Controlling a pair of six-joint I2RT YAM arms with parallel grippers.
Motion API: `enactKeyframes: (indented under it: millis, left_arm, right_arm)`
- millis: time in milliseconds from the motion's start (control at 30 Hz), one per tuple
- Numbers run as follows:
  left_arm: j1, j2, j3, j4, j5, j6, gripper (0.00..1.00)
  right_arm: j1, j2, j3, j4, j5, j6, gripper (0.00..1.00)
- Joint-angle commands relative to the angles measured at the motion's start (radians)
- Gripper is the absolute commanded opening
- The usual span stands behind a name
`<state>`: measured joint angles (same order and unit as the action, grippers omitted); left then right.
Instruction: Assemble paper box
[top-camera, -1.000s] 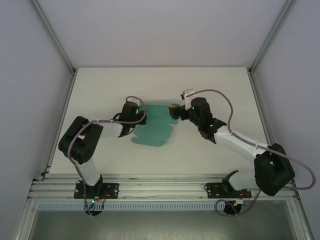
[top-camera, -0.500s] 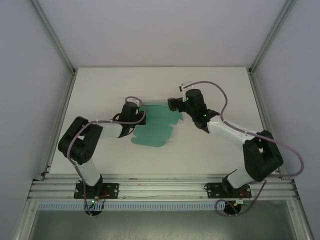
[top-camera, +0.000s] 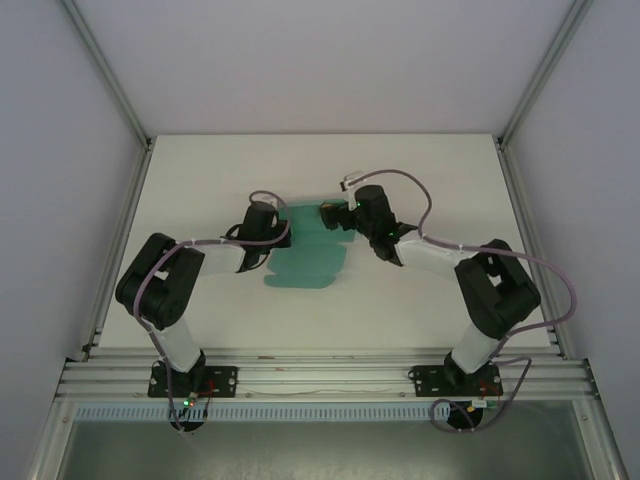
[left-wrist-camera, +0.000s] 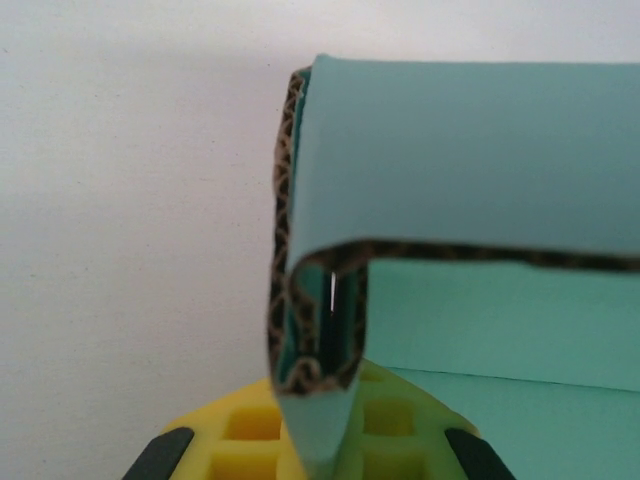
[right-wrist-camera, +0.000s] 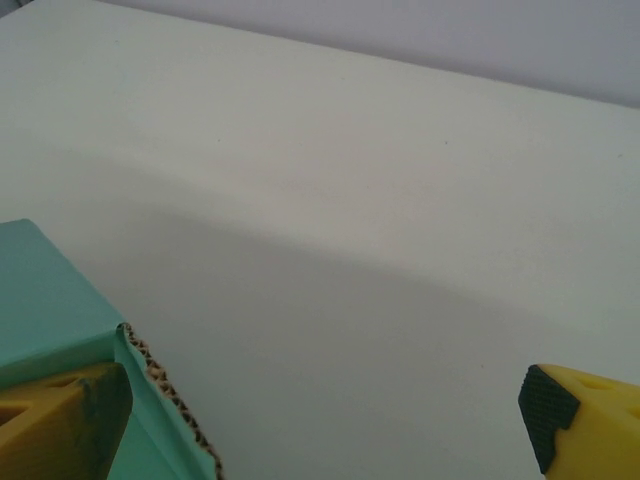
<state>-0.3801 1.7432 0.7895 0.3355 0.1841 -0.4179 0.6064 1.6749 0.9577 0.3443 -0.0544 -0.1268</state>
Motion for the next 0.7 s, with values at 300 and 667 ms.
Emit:
enactKeyframes:
  millis: [300, 667]
  left_arm:
    - [-0.033, -0.011, 0.011, -0.074, -0.033, 0.007, 0.00]
    - [-0.033, -0.060, 0.006, -0.094, -0.054, 0.022, 0.00]
  right_arm:
    - [0.046, -0.119, -0.063, -0.004, 0.241, 0.003, 1.00]
    - [0.018, -0.283, -0.201, -0.386, 0.322, 0.216, 1.00]
